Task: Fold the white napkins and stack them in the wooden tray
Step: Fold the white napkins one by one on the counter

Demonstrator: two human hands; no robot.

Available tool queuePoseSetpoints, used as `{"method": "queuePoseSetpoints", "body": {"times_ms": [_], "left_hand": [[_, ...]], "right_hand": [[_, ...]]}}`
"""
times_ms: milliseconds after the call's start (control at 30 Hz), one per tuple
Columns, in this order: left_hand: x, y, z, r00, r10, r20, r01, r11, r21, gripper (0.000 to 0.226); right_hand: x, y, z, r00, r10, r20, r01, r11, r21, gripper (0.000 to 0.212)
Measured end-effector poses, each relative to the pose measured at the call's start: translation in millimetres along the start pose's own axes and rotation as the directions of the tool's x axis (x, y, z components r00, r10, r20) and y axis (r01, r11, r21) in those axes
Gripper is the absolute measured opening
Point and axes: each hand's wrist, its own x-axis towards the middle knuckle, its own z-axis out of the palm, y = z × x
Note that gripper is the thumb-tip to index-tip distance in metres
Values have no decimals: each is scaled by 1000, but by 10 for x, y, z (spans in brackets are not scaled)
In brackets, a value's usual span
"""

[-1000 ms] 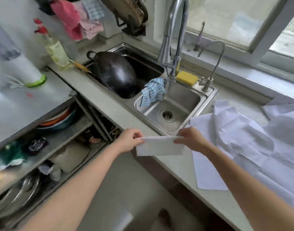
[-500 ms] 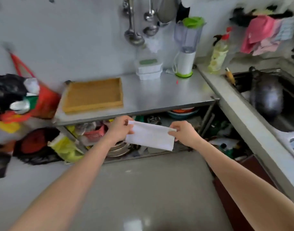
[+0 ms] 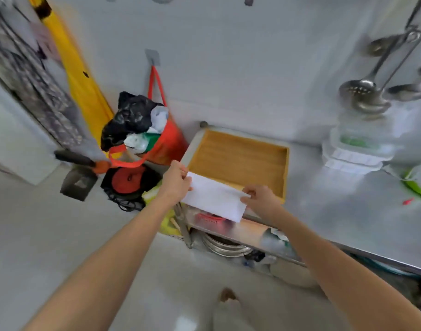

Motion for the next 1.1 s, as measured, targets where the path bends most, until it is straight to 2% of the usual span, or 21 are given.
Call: {"method": "queuePoseSetpoints", "body": {"times_ms": [100,233,333,433,567,700,833,967,1033,1100], "left_hand": [[477,31,-97,999,37,-34,-36,998,44,25],[1134,54,-93,998,69,17,-70,988,139,31],[1714,127,30,988,103,114,-127,967,223,32],[2274,251,264,949,156,275,-239,924,300,34],[2758,418,624,804,273,528,-488,810,326,34],[3010,368,859,565,322,760,-724,634,270,29],[3179,256,948,408,366,837,-808,571,145,37],[3385,97,929,251,229,941,-856,507,105,48],[3487,17,885,200,159,967,-872,480,101,53],[3540,-42,857,181,139,973,-881,463,98,58]], "right_hand": [[487,-156,17,999,0,41,0,1000,17,9],[1019,-231,50,998,57,25,-57,998,-2,2],[1285,-217,113,987,156,36,-157,987,30,7],[1466,-193,237,958,286,6,-284,950,128,19],[1590,-245,498,835,549,-31,-516,802,300,21],[1738,-364,799,735,678,-23,-618,683,389,11],[1884,-462,976,657,753,-47,-671,612,420,10],[1975,-525,1077,624,781,-13,-719,581,382,20],[2016,-541,1118,613,790,-8,-734,573,366,17],[2029,-541,1131,609,793,-17,-737,574,356,16]]}}
